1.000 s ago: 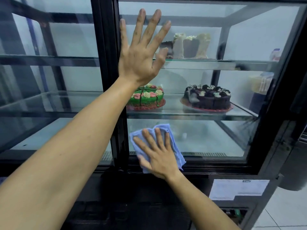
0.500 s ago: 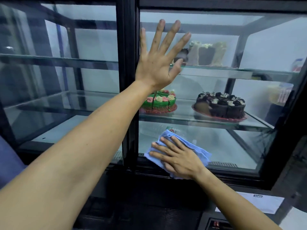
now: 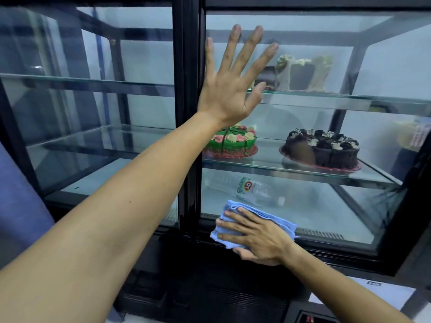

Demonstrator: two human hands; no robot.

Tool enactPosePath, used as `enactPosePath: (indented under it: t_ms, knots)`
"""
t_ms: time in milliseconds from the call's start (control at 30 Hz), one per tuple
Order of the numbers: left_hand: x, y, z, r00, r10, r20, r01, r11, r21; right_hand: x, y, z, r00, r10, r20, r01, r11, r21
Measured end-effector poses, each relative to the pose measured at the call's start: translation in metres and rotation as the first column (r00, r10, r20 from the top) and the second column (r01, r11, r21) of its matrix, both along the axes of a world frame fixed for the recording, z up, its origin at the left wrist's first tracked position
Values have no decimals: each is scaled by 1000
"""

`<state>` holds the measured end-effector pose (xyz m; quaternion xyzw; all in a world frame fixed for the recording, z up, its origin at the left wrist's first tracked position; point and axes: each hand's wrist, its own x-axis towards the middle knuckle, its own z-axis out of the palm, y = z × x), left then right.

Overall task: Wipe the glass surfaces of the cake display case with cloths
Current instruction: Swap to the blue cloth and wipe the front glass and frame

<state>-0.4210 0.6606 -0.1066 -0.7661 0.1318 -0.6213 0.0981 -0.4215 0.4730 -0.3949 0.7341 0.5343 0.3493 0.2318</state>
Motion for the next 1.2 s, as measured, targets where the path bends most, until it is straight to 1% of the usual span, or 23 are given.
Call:
enactPosePath:
  t_ms: [67, 133, 233, 300, 400, 467, 567, 633, 700, 767, 900, 1000, 1067, 1200]
  knots:
    - [1, -1, -1, 1000, 6, 16, -6, 1000, -17, 3, -5, -2, 999, 17, 48, -17, 1000, -7]
    - [0, -2, -1, 1000, -10, 22, 11, 999, -33, 7, 17, -4, 996, 21, 84, -21, 1000, -6]
    - [1, -1, -2, 1000, -12, 18, 13, 999, -32, -3, 53, -5, 998, -44, 40, 45, 999, -21]
    - [1, 0, 0, 1000, -14, 24, 15, 1000, -24, -2, 44, 2, 999, -11, 46, 11, 1000, -4]
    - [2, -2, -3, 999, -6, 44, 8, 999, -35, 3, 20, 22, 997, 35, 71, -32, 999, -44]
    - [1, -2, -3, 999, -11, 43, 13, 999, -40, 8, 23, 31, 995, 22, 101, -24, 999, 22]
    - [1, -1, -3, 999, -17, 42, 18, 999, -38, 3, 47, 23, 998, -1, 55, -6, 993, 121]
    - [2, -2, -4, 999, -17, 37, 18, 999, -29, 0, 53, 12, 999, 16, 29, -18, 995, 96]
    - [2, -2, -3, 999, -18, 44, 20, 999, -33, -1, 48, 7, 1000, 16, 17, -16, 1000, 24]
    - [0, -2, -2, 998, -29, 50, 31, 998, -49, 1, 35, 8, 999, 37, 13, -36, 998, -54]
    - [1, -4, -3, 998, -38, 54, 41, 997, -59, 4, 24, 16, 998, 64, 7, -62, 989, -135]
    - [2, -4, -4, 998, -41, 52, 44, 997, -64, 0, 50, 13, 1000, 24, 20, -20, 987, -158]
    - [1, -3, -4, 998, -37, 52, 40, 997, -61, -3, 60, 9, 999, -17, 31, 21, 990, -141]
    - [3, -3, -3, 998, -41, 55, 44, 998, -55, 0, 33, 5, 1000, -18, 3, 18, 994, -107]
